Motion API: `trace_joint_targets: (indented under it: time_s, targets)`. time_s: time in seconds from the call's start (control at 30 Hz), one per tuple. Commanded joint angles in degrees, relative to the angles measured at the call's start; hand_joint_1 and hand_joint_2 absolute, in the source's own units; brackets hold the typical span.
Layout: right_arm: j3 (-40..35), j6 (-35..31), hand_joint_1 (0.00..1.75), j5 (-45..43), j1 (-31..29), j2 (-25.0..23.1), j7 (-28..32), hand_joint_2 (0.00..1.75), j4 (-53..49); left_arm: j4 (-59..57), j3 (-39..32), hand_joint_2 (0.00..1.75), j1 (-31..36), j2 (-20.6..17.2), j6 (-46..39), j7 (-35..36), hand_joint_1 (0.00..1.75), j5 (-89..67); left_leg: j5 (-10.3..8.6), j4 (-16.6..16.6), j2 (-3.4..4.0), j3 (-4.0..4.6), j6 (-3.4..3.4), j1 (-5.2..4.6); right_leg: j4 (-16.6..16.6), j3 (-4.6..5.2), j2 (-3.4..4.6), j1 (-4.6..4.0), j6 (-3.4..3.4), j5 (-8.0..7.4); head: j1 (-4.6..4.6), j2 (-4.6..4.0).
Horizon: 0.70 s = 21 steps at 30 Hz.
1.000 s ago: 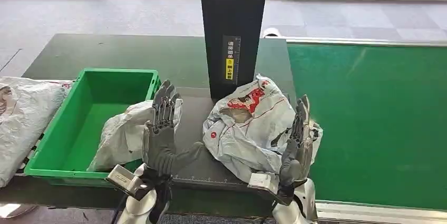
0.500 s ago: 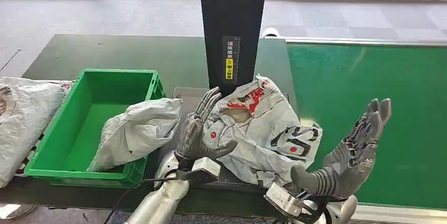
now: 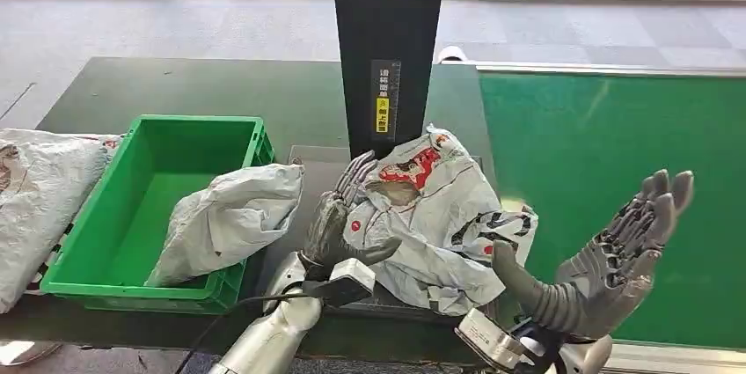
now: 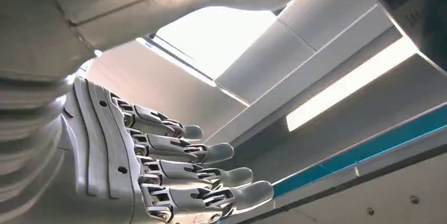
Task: Moved the parcel from conveyor to table for the left to box.
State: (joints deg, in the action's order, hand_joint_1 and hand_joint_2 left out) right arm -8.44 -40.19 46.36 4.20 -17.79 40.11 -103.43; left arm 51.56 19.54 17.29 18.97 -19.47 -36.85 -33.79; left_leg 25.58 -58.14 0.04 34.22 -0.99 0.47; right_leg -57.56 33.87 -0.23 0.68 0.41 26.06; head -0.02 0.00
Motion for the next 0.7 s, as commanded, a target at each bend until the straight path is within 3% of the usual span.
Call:
trace_joint_targets:
  time_s: [0.03,0.33,0.67,0.7]
  targets:
    - [3.1,0.2,0.0,-0.2,-0.2,-0.2,-0.1,1.75,0.2,-3.9,2.2,1.75,2.7,-1.5,0.0,0.3,0.0,0.0,-0.02,0.0,-0.08,-0.05,0.03,0.0,0.1,-0.09,-0.07,-0.01,-0.01,0.0,0.0,0.0]
    - [2.8,0.2,0.0,-2.3,-1.5,0.2,-0.1,1.75,-1.7,-20.5,6.3,1.75,6.4,-0.6,-6.7,14.8,0.0,-18.6,-0.01,0.1,-0.04,-0.13,0.03,-0.02,0.1,-0.17,-0.06,0.02,0.0,0.0,0.0,0.0]
    - [5.3,0.2,0.0,-1.3,-0.5,-1.4,-0.1,1.75,-4.6,-23.7,7.4,1.75,8.5,0.7,-4.1,18.2,0.0,-23.0,-0.02,0.1,-0.11,-0.1,0.04,0.0,0.1,-0.17,-0.1,0.0,-0.01,0.0,0.0,0.0]
    - [5.2,0.2,0.0,-1.7,0.4,-1.0,-0.1,1.75,-5.5,-27.4,10.7,1.75,10.8,0.6,-0.8,27.2,0.0,-29.2,0.0,0.0,-0.03,-0.04,0.02,-0.01,0.0,-0.07,-0.02,0.01,-0.01,0.0,0.0,0.0]
